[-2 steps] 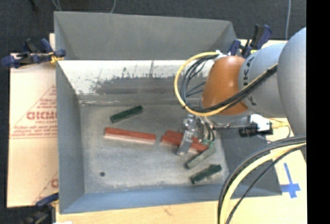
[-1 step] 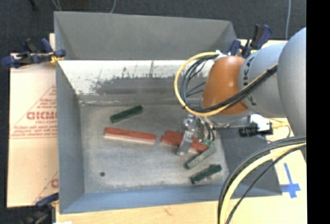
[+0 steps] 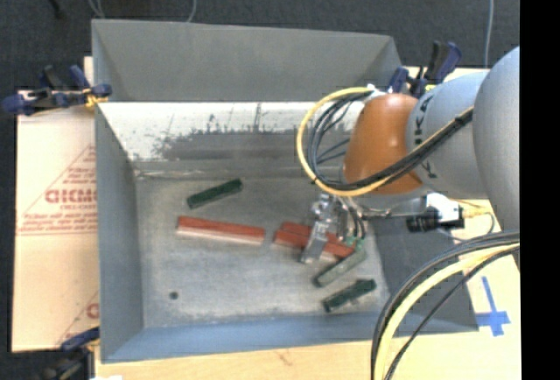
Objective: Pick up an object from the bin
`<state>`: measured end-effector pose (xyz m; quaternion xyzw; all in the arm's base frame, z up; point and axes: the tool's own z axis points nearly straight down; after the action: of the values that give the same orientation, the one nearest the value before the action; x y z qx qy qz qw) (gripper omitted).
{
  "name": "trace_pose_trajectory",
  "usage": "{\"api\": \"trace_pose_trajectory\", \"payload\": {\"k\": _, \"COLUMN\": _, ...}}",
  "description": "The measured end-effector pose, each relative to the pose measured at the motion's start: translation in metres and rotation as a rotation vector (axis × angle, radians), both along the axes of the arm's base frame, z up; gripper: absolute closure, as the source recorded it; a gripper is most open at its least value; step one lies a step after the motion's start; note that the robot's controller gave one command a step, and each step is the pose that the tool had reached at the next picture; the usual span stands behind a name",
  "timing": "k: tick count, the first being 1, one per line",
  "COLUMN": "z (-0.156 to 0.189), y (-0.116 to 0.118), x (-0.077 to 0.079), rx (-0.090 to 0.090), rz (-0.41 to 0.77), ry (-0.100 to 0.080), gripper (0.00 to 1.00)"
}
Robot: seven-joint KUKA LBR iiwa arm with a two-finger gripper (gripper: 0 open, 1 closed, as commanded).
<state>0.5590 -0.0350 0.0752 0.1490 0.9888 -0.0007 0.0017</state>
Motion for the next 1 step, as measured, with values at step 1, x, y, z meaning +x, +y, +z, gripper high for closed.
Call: {"api": "trace_pose_trajectory", "payload": {"k": 1, "z": 0.0125, "y": 0.0001, "x": -0.001, "rx": 0.001, "rz": 0.001, "ry": 0.004, "gripper": 1.0}}
